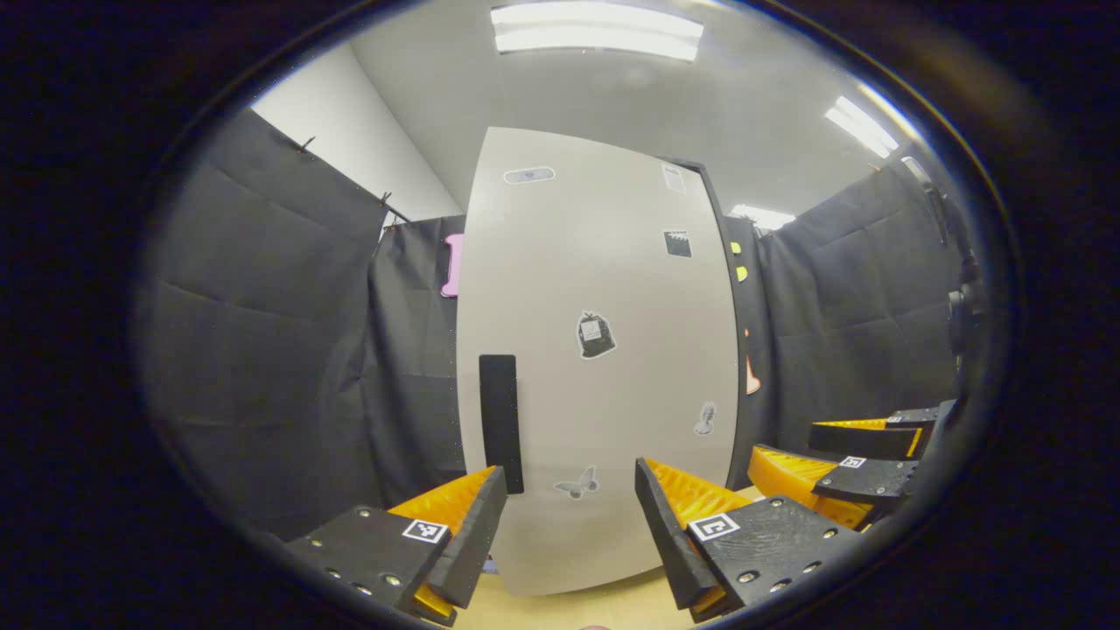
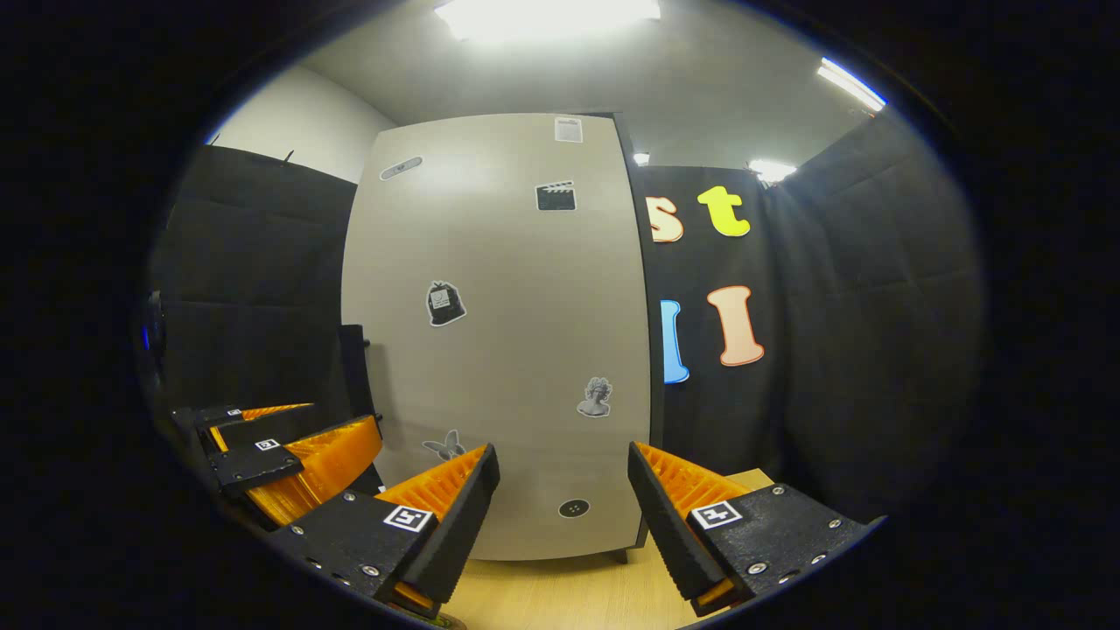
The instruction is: Open the cabinet door with the right hand, grasp the bottle in the cabinet with the left hand and place it on the coaster, then close the cabinet door with the right hand.
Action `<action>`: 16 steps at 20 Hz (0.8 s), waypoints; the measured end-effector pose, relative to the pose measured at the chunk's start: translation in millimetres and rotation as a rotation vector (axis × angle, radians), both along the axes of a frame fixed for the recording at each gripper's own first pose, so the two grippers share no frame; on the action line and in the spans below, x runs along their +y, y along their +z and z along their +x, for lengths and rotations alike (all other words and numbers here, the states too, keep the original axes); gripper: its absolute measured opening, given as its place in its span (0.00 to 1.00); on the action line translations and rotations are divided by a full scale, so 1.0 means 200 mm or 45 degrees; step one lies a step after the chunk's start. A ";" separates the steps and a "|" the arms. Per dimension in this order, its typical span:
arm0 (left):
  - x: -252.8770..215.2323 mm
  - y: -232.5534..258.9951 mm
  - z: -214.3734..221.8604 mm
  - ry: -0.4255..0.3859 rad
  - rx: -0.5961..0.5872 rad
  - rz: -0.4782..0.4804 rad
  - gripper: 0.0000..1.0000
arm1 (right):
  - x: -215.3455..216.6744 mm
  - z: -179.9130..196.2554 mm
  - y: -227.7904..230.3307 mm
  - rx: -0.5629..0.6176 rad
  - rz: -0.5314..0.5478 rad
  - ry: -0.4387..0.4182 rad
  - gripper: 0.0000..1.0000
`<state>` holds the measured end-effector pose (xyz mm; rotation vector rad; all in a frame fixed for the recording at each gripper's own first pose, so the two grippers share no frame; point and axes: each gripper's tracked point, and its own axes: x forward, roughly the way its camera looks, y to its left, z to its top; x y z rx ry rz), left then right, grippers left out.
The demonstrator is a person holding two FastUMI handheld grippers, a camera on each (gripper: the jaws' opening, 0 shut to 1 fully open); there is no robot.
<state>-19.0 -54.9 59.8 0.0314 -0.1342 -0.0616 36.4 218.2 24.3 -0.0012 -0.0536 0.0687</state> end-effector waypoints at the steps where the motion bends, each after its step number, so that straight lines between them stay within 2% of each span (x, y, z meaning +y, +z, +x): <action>1: 0.00 0.00 0.00 -0.004 -0.006 0.007 0.91 | -0.01 0.00 0.01 -0.006 -0.001 0.000 0.92; 2: -0.01 0.01 0.00 -0.009 -0.011 0.010 0.84 | -0.01 0.00 0.02 -0.008 0.001 0.003 0.92; 16: 0.02 -0.02 0.00 0.001 0.000 0.017 0.84 | -0.03 0.00 0.02 0.019 0.011 -0.008 0.92</action>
